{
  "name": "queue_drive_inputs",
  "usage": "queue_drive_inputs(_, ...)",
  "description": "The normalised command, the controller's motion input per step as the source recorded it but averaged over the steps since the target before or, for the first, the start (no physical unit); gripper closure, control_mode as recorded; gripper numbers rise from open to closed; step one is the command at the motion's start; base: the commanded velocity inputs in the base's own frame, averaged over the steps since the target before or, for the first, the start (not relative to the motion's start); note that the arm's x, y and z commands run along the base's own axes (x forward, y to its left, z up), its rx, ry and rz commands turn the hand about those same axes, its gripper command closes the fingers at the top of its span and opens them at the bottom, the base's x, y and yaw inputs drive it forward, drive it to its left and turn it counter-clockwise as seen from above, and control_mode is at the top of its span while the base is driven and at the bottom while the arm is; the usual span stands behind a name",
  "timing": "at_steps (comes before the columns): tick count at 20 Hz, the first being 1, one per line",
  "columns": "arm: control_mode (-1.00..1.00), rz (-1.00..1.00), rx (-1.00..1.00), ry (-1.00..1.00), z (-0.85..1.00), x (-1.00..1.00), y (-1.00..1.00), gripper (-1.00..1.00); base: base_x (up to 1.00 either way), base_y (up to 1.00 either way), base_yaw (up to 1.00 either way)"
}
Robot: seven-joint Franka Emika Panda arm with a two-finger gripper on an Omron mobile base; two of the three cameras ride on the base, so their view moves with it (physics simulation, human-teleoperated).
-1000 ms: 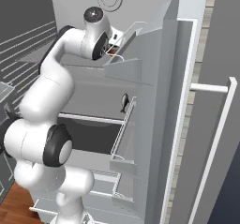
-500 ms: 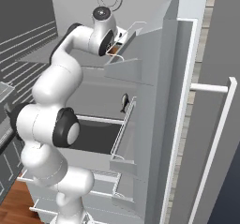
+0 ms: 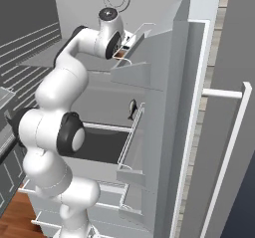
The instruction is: Place one potato and one fish in each tupperware on the nearby counter, to pack two identical lunches.
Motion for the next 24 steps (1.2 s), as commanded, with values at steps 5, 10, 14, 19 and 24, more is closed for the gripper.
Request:
queue_drive_inputs(5,-1.00,0.00,-0.03,0.03,-0.49,0.33,0.00,1.00,0.00,0.00,0.00)
queue_drive_inputs(10,-1.00,0.00,-0.01,-0.01,-0.30,0.18,0.00,1.00,0.00,0.00,0.00)
queue_drive_inputs(14,-1.00,-0.01,0.00,0.03,-0.22,-0.33,0.00,1.00,0.00,0.00,0.00)
queue_drive_inputs(19,-1.00,0.00,0.00,-0.02,-0.55,-1.00,0.13,1.00,0.00,0.00,0.00)
queue_drive_inputs(24,-1.00,0.00,0.00,-0.08,-0.45,-1.00,0.41,1.00,0.00,0.00,0.00)
